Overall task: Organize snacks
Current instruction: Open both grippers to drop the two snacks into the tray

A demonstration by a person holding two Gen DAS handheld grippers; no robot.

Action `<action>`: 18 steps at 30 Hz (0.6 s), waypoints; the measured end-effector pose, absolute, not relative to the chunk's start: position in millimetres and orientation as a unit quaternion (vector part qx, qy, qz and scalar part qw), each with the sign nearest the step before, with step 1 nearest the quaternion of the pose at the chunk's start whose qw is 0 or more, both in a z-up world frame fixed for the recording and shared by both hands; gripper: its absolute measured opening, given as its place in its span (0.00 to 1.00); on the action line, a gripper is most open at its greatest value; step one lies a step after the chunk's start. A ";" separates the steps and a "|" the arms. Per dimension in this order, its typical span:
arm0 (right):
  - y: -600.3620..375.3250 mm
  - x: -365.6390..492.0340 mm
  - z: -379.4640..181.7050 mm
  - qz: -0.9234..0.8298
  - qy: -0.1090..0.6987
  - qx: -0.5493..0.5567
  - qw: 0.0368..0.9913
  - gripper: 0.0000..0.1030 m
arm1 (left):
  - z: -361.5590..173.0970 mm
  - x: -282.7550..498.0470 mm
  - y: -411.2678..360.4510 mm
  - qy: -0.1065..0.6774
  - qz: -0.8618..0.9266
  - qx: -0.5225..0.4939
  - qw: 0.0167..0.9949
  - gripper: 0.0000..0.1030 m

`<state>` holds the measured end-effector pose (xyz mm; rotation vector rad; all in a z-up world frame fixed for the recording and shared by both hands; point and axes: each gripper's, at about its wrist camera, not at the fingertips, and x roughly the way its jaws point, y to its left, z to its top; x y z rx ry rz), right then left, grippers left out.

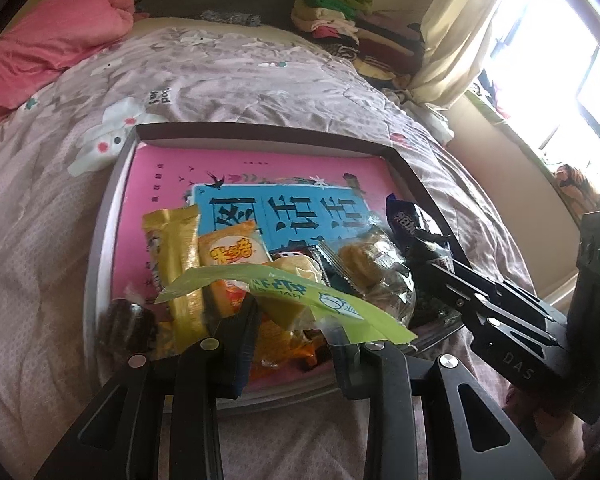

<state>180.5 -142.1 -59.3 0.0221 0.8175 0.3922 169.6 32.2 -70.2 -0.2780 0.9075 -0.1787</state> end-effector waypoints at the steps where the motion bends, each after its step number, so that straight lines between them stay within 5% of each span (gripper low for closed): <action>1: -143.1 179.9 -58.8 0.188 0.395 0.012 0.899 0.29 | -70.1 170.0 31.5 0.434 -0.086 -0.132 0.887 0.32; 18: -148.9 174.9 -52.6 0.187 0.397 0.018 0.898 0.30 | -68.6 170.2 40.9 0.437 -0.070 -0.139 0.886 0.45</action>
